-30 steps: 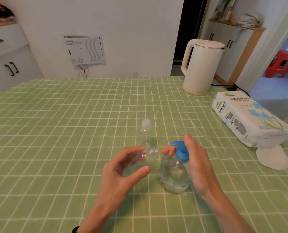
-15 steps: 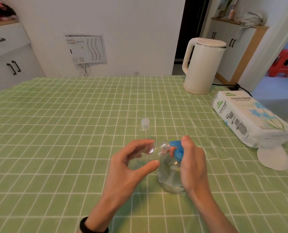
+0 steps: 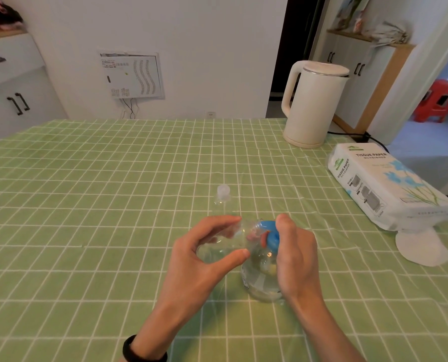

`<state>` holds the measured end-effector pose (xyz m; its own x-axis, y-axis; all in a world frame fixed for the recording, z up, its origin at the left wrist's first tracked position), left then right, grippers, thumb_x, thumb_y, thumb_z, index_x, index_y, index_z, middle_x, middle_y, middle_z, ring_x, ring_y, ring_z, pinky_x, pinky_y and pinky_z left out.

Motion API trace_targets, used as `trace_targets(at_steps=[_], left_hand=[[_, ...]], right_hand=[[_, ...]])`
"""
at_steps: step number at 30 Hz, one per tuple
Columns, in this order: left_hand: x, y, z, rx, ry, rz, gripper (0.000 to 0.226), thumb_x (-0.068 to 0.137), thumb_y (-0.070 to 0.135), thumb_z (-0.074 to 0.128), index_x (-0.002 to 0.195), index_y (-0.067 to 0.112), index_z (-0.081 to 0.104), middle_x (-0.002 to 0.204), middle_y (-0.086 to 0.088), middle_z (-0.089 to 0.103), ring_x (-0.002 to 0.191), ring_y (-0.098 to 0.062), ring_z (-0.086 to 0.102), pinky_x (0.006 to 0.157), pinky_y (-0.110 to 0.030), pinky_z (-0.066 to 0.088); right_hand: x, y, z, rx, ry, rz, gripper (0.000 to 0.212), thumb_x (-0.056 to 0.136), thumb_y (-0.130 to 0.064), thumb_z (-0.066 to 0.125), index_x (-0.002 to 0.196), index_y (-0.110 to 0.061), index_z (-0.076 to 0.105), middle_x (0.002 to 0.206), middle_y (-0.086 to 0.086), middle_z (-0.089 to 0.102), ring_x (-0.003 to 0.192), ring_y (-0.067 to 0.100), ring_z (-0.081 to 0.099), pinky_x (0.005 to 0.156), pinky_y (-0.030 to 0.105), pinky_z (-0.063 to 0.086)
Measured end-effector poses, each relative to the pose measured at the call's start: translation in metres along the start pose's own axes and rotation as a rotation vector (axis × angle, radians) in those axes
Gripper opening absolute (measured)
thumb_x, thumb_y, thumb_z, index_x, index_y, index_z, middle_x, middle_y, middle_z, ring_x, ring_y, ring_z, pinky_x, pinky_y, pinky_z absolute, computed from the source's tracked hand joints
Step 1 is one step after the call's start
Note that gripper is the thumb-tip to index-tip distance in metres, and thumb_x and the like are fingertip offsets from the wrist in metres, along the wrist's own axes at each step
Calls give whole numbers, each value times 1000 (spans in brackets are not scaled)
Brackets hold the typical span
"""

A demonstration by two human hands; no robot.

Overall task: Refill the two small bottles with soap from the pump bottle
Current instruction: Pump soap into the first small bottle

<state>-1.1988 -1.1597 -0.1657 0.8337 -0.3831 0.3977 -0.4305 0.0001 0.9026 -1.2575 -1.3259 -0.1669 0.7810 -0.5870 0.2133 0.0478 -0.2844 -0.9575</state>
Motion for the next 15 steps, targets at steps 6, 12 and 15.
trace_targets(at_steps=[6, 12, 15], left_hand=[[-3, 1, -1, 15, 0, 9, 45, 74, 35, 86, 116, 42, 74, 114, 17, 79, 111, -9, 74, 93, -11, 51], [-7, 3, -4, -16, 26, -2, 44, 73, 35, 85, 115, 44, 74, 112, 14, 79, 110, -11, 74, 93, -13, 51], [-7, 3, -5, -20, 28, -5, 44, 73, 35, 85, 115, 43, 74, 113, 12, 79, 110, -13, 74, 93, -13, 51]], right_hand=[[0, -4, 1, 40, -47, -34, 77, 86, -53, 37, 68, 21, 51, 65, 39, 51, 62, 51, 47, 63, 62, 43], [2, 5, 1, -1, -40, -28, 74, 94, -69, 29, 56, -20, 70, 55, 18, 58, 55, 35, 52, 63, 47, 47], [3, 3, 2, 3, -48, -52, 68, 96, -67, 27, 51, -37, 68, 52, -1, 64, 50, 15, 54, 62, 40, 47]])
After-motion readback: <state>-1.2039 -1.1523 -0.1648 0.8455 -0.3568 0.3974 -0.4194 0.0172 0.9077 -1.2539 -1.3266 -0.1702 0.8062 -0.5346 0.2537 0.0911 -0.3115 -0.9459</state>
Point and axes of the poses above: each hand's wrist, its own x-axis towards the middle knuckle, its own z-axis out of the palm, y = z × x, the point moved 6 cm from there along x, towards the middle knuckle
